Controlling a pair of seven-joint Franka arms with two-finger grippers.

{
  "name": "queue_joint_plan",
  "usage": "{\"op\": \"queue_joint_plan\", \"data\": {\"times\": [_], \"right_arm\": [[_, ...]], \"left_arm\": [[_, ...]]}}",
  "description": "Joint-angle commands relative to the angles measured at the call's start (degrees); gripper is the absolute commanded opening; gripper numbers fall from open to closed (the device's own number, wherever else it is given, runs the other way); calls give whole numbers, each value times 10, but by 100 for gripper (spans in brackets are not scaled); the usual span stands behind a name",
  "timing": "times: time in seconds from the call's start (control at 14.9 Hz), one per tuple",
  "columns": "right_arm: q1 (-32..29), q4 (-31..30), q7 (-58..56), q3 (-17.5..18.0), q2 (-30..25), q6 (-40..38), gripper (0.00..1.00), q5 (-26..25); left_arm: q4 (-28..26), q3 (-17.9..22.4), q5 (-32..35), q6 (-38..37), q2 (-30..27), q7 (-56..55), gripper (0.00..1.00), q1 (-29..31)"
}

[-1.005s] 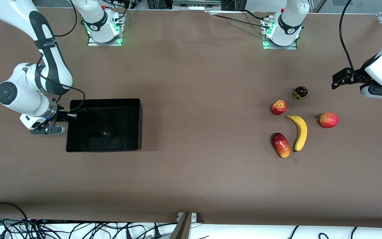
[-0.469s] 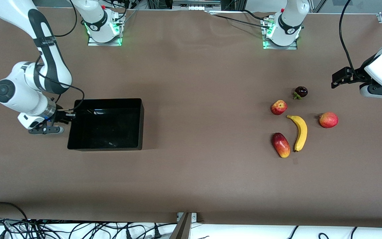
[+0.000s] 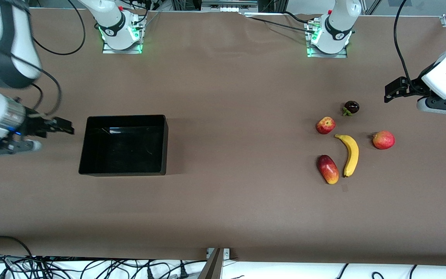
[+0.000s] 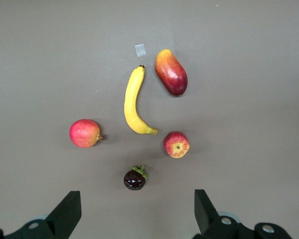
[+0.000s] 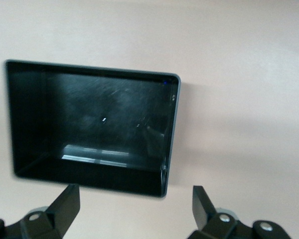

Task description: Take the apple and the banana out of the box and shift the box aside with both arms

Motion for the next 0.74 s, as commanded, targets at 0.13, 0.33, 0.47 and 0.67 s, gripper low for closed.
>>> {"op": "queue_joint_plan", "data": {"times": [0.13,0.33,0.47,0.67], "right_arm": [[-3,59,-6,2,-47,-109,100,-2],[-3,59,-6,1,-62,-125,100,-2],[-4,60,-6,1,-60,-121,100,-3],[-3,60,-5,2,-58,-121,100,-30]], "left_arm": [[6,1,-5,-10,-4,-4,100,-2],[6,1,-5,-12,-4,-4,100,-2],[7,1,-5,-12,-4,-3,100,-2],[7,1,-5,-12,-3,0,100,-2]]}}
